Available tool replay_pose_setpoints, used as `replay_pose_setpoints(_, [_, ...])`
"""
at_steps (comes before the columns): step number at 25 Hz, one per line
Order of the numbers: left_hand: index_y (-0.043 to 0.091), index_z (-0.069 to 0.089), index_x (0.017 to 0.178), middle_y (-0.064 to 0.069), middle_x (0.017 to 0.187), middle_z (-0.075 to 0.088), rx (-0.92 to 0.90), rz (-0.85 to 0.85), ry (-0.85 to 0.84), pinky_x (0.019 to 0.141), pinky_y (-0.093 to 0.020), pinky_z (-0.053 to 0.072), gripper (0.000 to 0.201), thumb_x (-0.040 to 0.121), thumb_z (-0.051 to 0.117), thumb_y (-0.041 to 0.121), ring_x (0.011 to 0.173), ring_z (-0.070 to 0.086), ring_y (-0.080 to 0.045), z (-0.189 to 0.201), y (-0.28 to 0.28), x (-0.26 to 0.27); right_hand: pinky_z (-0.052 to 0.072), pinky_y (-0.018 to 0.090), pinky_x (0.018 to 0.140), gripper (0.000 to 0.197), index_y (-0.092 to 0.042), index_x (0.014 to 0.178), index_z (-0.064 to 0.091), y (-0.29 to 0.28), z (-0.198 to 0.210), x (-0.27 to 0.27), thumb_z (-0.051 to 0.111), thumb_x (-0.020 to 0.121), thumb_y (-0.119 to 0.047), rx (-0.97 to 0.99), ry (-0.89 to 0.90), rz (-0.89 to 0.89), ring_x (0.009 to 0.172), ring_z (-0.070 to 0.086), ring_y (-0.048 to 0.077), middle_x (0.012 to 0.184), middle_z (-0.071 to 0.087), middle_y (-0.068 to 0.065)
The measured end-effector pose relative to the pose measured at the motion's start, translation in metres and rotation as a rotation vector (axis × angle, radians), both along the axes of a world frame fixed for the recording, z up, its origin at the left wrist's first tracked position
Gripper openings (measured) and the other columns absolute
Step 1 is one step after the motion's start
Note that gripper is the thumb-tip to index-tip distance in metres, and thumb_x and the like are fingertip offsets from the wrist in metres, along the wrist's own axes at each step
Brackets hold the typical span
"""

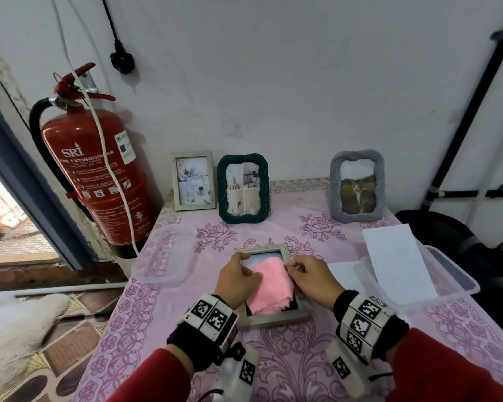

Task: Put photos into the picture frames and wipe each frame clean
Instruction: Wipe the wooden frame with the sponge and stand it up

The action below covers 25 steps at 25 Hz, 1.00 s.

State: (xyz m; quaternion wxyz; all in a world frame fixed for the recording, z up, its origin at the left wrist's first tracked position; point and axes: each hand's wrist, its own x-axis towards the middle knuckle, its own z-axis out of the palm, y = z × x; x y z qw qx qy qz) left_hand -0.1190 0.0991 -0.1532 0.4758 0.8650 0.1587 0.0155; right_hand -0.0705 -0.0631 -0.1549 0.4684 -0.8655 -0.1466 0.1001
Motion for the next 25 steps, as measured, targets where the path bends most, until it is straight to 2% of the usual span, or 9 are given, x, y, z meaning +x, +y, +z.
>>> replay_pose_setpoints(3, [0.011,0.043,0.129,-0.005,0.091,0.053,-0.021,-0.002,0.002,0.089,-0.031,0.046,0.055,0.080,0.069,0.013,0.092,0.054,-0.022,-0.002,-0.004,-0.001,0.048,0.042,0.069,0.019,-0.007,0.084,0.063,-0.003,-0.001,-0.001,0.053,0.092,-0.021,0.089,0.021,-0.023,0.065,0.053,0.022,0.065,0.054,0.002])
replay_pose_setpoints(4, [0.011,0.043,0.129,-0.007,0.094,0.052,-0.058,-0.006,-0.002,0.090,-0.033,0.047,0.057,0.079,0.070,0.011,0.091,0.054,-0.022,-0.003,-0.005,-0.002,0.046,0.038,0.070,0.013,-0.012,0.091,0.062,-0.003,-0.002,-0.002,0.059,0.089,-0.025,0.097,0.015,-0.026,0.068,0.053,0.020,0.067,0.053,-0.001])
replay_pose_setpoints(6, [0.008,0.043,0.128,-0.008,0.097,0.050,-0.168,0.000,-0.044,0.087,-0.034,0.049,0.058,0.078,0.071,0.007,0.086,0.052,-0.020,-0.006,-0.008,-0.003,0.043,0.028,0.068,0.027,-0.018,0.106,0.056,-0.003,-0.006,-0.004,0.068,0.082,-0.022,0.061,0.007,-0.027,0.073,0.055,0.017,0.072,0.054,-0.003])
replay_pose_setpoints(10, [0.011,0.041,0.127,-0.001,0.094,0.052,-0.281,0.026,-0.152,0.070,-0.016,0.051,0.053,0.082,0.068,0.012,0.081,0.055,-0.012,-0.013,-0.009,-0.005,0.048,0.026,0.069,0.043,-0.015,0.121,0.047,-0.002,-0.008,-0.003,0.061,0.083,-0.001,0.262,0.100,-0.053,0.079,0.057,0.019,0.084,0.057,0.002])
replay_pose_setpoints(14, [0.023,0.032,0.126,-0.015,0.115,0.059,-0.480,-0.002,-0.148,0.070,-0.031,0.058,0.055,0.084,0.067,0.011,0.094,0.064,-0.027,-0.017,-0.009,-0.004,0.052,0.031,0.072,0.047,-0.017,0.121,0.039,0.001,-0.007,-0.006,0.062,0.084,0.002,0.419,0.174,-0.028,0.082,0.060,0.019,0.088,0.059,0.006])
replay_pose_setpoints(18, [0.019,0.033,0.129,-0.020,0.114,0.060,-0.528,0.055,-0.194,0.065,-0.029,0.058,0.061,0.082,0.066,0.002,0.093,0.064,-0.029,-0.020,0.000,-0.004,0.047,0.029,0.062,0.042,-0.019,0.117,0.042,0.005,-0.006,-0.002,0.061,0.083,-0.002,0.400,0.191,-0.070,0.073,0.055,0.016,0.086,0.058,0.005])
replay_pose_setpoints(20, [0.022,0.030,0.134,-0.019,0.110,0.062,-0.562,0.075,-0.197,0.064,-0.033,0.058,0.062,0.085,0.063,0.004,0.089,0.065,-0.030,-0.014,0.009,-0.004,0.045,0.029,0.061,0.035,-0.016,0.114,0.048,0.005,-0.007,0.004,0.055,0.084,-0.001,0.346,0.168,-0.144,0.073,0.054,0.018,0.087,0.056,0.004])
replay_pose_setpoints(24, [0.032,0.030,0.135,-0.019,0.130,0.050,-0.587,0.123,-0.233,0.081,-0.051,0.054,0.059,0.090,0.052,0.000,0.106,0.058,-0.042,0.010,0.043,0.001,0.042,0.031,0.082,0.039,-0.009,0.118,0.049,0.002,-0.013,0.011,0.060,0.080,-0.007,-0.036,0.023,-0.179,0.099,0.053,0.029,0.102,0.052,0.010])
replay_pose_setpoints(25, [0.035,0.030,0.135,-0.019,0.130,0.049,-0.579,0.126,-0.251,0.077,-0.050,0.055,0.060,0.090,0.051,0.000,0.106,0.057,-0.043,0.017,0.055,0.002,0.043,0.033,0.087,0.043,-0.008,0.120,0.047,0.004,-0.015,0.011,0.062,0.080,-0.011,-0.120,0.033,-0.167,0.104,0.052,0.031,0.108,0.052,0.014])
